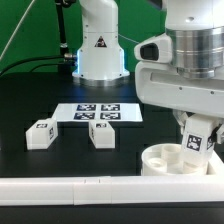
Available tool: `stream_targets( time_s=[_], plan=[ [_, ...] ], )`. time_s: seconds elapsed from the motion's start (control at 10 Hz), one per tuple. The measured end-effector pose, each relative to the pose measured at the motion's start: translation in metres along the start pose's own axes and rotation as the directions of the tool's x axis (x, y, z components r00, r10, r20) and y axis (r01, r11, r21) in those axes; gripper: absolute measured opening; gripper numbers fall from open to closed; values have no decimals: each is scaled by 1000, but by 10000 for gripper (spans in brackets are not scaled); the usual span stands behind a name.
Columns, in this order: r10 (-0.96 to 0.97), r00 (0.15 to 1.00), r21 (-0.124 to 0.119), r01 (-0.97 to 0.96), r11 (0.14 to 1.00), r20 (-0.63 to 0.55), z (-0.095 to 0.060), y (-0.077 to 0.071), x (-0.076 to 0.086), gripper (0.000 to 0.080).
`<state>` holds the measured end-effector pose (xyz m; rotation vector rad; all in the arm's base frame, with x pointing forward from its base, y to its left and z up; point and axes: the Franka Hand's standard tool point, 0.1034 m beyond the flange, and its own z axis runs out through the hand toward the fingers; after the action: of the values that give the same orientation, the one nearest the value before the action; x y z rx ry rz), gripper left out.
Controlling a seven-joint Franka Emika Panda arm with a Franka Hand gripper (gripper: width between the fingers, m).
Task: Assemble stool
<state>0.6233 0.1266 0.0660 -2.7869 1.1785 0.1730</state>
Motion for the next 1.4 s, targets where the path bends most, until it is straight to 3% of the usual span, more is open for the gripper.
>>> stream_targets(
  time_s=[0.4,0.5,0.7,0.9,1.0,1.2,1.3,1.4],
  plan=[
    [185,983,6,-185,983,8,0,-1,-1,335],
    [347,937,19,-348,937,33,-1,0,3,335],
    [592,803,-5,-593,805,63,0,-4,3,335],
    [756,647,54,-762,646,96,0,-8,8,335],
    [784,611,65,-791,608,107,0,-8,8,335],
    [813,571,57,-821,569,112,1,-9,6,335],
    [798,592,60,-806,589,110,1,-9,6,499],
    [781,615,59,-788,612,106,2,-10,3,600]
  ],
)
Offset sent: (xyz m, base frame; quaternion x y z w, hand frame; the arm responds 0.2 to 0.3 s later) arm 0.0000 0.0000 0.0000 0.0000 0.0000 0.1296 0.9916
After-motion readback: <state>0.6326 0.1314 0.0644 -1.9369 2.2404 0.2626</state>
